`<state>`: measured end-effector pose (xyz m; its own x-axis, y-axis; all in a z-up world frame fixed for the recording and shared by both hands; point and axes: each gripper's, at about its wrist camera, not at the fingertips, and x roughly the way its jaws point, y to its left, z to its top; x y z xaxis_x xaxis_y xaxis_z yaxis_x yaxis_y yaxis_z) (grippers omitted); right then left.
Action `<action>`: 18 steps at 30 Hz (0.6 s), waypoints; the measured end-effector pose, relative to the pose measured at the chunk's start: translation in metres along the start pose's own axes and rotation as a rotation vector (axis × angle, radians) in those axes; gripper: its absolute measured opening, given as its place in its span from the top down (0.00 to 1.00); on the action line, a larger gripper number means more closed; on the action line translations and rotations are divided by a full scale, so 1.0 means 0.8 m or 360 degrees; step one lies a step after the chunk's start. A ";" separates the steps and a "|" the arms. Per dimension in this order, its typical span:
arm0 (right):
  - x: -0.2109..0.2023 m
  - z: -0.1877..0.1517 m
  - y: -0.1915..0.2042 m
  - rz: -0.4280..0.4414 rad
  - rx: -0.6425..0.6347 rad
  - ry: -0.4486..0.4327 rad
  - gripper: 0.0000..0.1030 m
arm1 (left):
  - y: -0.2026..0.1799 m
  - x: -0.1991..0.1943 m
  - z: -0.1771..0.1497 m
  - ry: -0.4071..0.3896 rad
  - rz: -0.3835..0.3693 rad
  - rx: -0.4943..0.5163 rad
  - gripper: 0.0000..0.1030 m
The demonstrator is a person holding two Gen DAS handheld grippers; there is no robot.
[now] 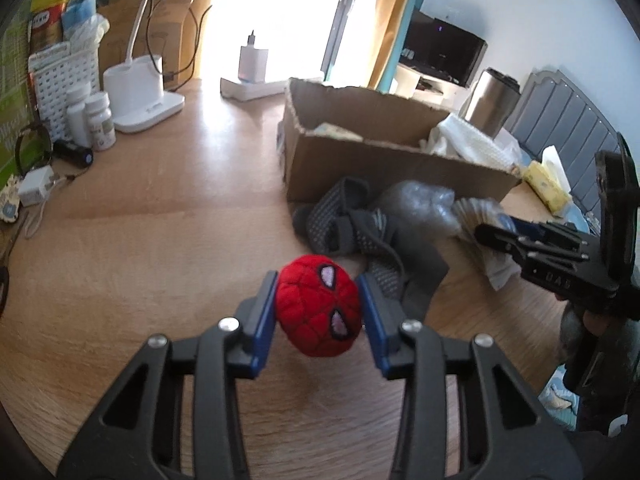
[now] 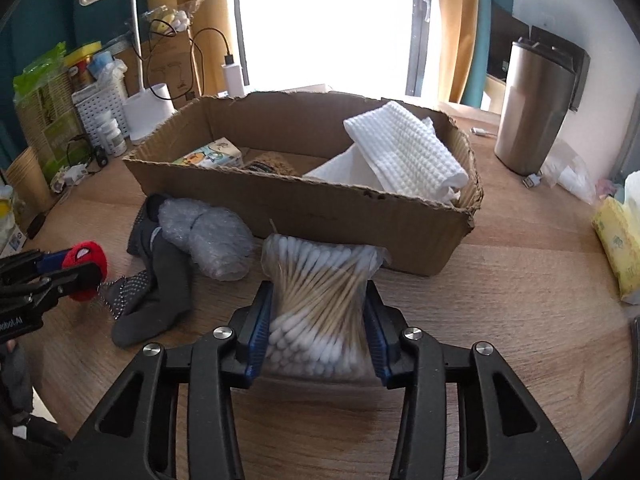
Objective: Organize soft objects
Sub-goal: 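Carry the red plush and cotton swab bag over the box with both grippers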
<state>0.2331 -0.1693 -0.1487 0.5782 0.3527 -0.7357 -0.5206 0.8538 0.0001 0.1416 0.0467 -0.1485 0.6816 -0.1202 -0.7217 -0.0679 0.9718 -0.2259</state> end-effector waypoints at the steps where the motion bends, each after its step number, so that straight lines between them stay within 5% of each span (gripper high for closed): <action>1: -0.003 0.001 0.000 0.0004 -0.0003 -0.0011 0.57 | -0.001 -0.003 0.002 -0.0011 -0.0001 0.0002 0.60; 18: -0.062 0.024 -0.011 0.0005 -0.0009 -0.0209 0.57 | -0.035 -0.036 0.040 -0.0157 -0.0050 0.0087 0.60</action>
<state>0.2206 -0.1869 -0.0993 0.6535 0.4026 -0.6409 -0.5257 0.8506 -0.0018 0.1477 0.0294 -0.1005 0.7514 -0.1326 -0.6463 -0.0075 0.9778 -0.2094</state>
